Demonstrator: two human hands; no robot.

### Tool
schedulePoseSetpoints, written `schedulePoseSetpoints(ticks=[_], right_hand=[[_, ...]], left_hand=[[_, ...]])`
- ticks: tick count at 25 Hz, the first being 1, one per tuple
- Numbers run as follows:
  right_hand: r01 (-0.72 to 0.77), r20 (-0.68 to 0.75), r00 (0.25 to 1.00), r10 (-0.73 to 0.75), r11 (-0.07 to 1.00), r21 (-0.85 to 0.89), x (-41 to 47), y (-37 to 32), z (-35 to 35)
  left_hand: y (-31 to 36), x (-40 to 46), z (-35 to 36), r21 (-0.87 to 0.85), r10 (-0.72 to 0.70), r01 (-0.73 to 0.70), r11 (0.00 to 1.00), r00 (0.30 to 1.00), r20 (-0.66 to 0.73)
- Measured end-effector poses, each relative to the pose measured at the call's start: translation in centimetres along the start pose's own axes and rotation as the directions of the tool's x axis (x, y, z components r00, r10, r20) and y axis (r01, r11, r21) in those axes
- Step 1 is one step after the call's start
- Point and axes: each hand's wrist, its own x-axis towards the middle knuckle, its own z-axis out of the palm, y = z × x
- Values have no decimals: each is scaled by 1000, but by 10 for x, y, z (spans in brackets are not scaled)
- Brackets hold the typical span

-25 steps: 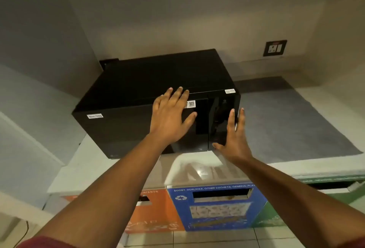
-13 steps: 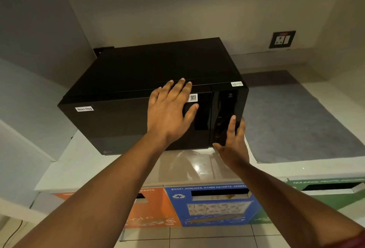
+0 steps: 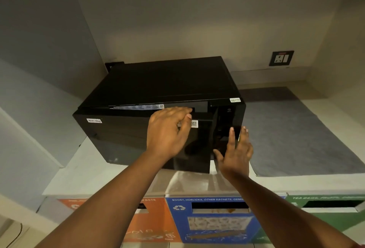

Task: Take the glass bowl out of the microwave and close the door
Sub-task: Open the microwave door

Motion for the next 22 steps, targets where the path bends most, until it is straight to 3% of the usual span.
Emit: schedulePoseSetpoints(ticks=[2, 4, 7, 9, 11, 14, 18, 22], right_hand=[[80, -76, 994, -84, 995, -57, 11, -10, -20], [159, -127, 978, -168, 984, -80, 32, -29, -48], [314, -42, 945, -324, 936, -157, 61, -64, -85], [392, 90, 920, -381, 897, -205, 72, -85, -96], [385, 166, 921, -352, 888, -250, 74, -101, -99], [331, 197, 939, -282, 896, -297, 65, -116, -98], [306, 204, 946, -250, 897, -319, 59, -128, -99], [294, 234, 946, -227, 903, -312, 61, -133, -104]], left_hand=[[5, 0, -10, -20, -90, 90, 996, 996, 21], [11, 1, -23, 92, -192, 177, 980, 962, 192], [20, 4, -44, 231, -379, 304, 924, 807, 453], [21, 6, -58, 303, -485, 379, 875, 696, 529], [17, -1, -75, 347, -558, 438, 829, 634, 535], [1, -20, -99, 425, -631, 467, 775, 597, 495], [-29, -43, -129, 523, -706, 485, 701, 578, 409], [-56, -63, -144, 593, -715, 446, 670, 603, 354]])
